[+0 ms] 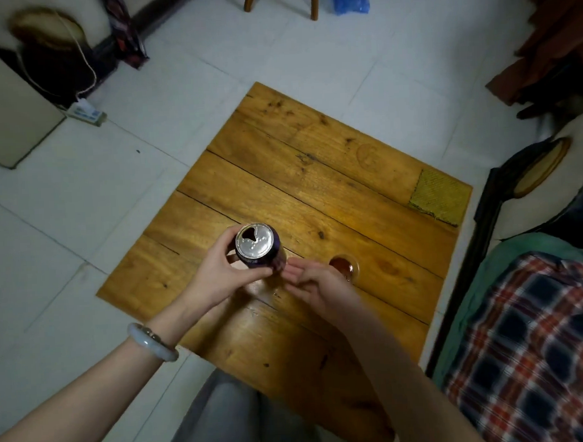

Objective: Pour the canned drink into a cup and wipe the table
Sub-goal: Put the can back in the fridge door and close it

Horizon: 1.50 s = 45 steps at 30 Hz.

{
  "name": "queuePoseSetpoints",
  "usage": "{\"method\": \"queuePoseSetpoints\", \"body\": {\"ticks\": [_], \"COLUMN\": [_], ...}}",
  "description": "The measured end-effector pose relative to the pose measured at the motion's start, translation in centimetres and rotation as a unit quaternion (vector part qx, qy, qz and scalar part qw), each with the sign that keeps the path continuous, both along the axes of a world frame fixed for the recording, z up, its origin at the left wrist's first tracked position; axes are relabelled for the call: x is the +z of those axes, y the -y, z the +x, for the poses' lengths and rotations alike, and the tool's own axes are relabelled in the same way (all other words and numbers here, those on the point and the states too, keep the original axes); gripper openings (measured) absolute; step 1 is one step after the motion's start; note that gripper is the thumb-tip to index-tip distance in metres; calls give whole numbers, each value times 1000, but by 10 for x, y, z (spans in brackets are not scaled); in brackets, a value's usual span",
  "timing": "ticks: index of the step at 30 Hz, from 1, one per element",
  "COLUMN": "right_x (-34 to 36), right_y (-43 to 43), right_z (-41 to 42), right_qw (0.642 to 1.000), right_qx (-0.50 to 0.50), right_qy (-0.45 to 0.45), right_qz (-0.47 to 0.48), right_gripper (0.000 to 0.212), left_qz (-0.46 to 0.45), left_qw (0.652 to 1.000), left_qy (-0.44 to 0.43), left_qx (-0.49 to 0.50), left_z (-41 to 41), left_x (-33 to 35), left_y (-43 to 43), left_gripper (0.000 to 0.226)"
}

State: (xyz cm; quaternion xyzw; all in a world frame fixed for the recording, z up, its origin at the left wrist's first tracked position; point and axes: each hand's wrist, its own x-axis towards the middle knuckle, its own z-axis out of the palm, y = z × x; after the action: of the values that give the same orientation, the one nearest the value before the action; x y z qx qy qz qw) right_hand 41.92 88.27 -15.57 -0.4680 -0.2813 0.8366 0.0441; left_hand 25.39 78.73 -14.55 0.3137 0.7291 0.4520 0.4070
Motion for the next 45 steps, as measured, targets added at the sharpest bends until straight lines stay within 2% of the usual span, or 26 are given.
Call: {"method": "queuePoseSetpoints", "body": {"ticks": [2,12,21,26,30,34,37,45], "right_x": [27,161,227,249,252,256,259,269], "right_y": [7,25,70,112,159,213,254,356], "right_z": [1,-52,-102,-126,-141,-150,-153,-170], "right_qw": [1000,995,980,945,907,867,836,768], "right_qx": [-3,86,180,311,408,487,538,629], "right_qy": [-21,-38,-79,-97,-101,-101,-106,-113], "right_qz": [-20,20,-6,-10,-8,2,9,44], "right_gripper": [41,31,33,33,34,31,27,24], "left_qz": [4,66,98,130,128,115,104,91], "left_qw": [1000,994,981,952,926,894,870,817], "left_qy": [-6,-68,-109,-81,-96,-115,-132,-155], "left_qx": [-1,46,128,265,343,418,464,548], "left_z": [-3,-33,-51,-33,-11,16,33,52], "left_x": [33,168,245,261,265,267,270,278], "left_y": [11,65,144,215,273,328,366,458], "left_gripper": [67,61,70,71,78,76,71,77]}}
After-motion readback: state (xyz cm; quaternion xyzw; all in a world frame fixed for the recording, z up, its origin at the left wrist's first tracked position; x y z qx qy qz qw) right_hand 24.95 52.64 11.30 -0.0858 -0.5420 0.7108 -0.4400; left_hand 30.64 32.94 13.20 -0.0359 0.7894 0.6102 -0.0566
